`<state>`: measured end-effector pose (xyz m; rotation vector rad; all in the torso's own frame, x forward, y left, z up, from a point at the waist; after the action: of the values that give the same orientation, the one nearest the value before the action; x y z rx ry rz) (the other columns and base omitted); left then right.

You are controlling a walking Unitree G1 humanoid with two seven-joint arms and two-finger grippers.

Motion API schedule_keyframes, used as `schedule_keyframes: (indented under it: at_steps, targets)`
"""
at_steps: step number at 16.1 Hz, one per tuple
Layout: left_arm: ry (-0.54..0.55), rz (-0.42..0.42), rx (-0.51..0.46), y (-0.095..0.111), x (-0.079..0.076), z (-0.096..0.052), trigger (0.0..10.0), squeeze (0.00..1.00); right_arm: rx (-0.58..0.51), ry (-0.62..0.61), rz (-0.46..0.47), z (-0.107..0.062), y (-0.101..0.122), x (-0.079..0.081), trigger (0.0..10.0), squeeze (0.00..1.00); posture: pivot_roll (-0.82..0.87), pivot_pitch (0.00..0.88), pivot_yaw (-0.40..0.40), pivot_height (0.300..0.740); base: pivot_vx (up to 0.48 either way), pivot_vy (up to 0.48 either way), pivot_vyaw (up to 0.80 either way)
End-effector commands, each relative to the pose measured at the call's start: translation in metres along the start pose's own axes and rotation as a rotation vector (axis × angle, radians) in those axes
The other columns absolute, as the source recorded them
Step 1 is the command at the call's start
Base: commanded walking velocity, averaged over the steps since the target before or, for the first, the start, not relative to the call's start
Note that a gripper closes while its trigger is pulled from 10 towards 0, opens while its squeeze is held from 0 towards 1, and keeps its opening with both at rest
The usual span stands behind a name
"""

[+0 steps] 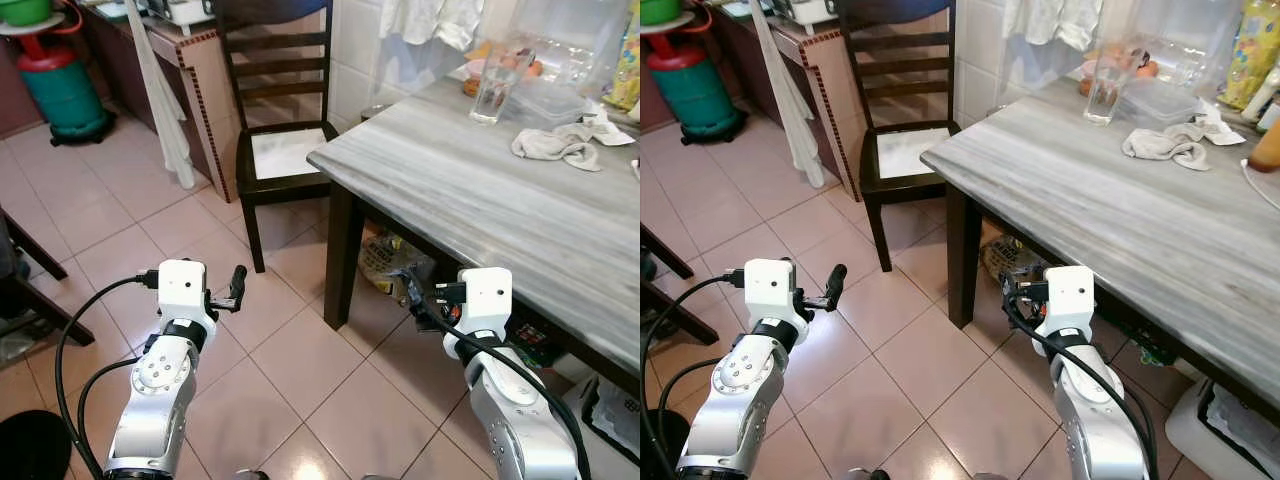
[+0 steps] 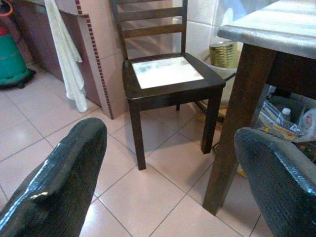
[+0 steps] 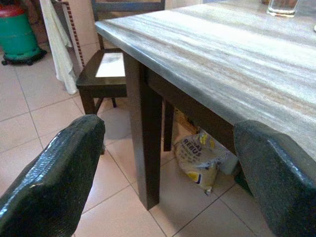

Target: Setting the table

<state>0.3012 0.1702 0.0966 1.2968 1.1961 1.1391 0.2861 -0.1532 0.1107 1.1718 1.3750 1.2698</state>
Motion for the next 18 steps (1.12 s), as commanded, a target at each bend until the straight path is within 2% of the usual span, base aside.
schedule_keyframes:
  at_steps: [1,12,18]
  targets:
    - [0.005,0.008,0.005,0.0012,0.0005,-0.0004,10.0,0.0,-0.016,-0.009,0.009,-0.0015,0.0049,-0.0009,10.0,0.0,-0.19,0.123,0.009,0.74,0.0,0.0,0.0]
    - [0.011,0.019,0.01,0.0059,-0.0038,0.0024,10.0,0.0,0.0,-0.029,0.022,-0.0017,0.0036,-0.0037,10.0,0.0,-0.2,0.13,0.011,0.74,0.0,0.0,0.0]
    - [0.016,0.026,0.015,0.0069,-0.0034,0.0035,10.0,0.0,0.003,-0.032,0.027,-0.0012,0.0034,-0.004,10.0,0.0,-0.2,0.135,0.012,0.74,-0.259,0.0,-0.47]
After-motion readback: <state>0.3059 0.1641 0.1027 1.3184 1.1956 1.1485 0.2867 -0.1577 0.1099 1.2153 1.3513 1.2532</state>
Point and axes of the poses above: a point about 5 cm out from each wrist's last joint towards the gripper, its own z axis pointing out of the wrist towards the gripper, its own y axis along the axis of the wrist's last joint, x = y × z, the point moved 2 cm from there along z, pointing out of the wrist towards the gripper, and after that the axes turned 1 degree about -z, right-handed, at the moved point
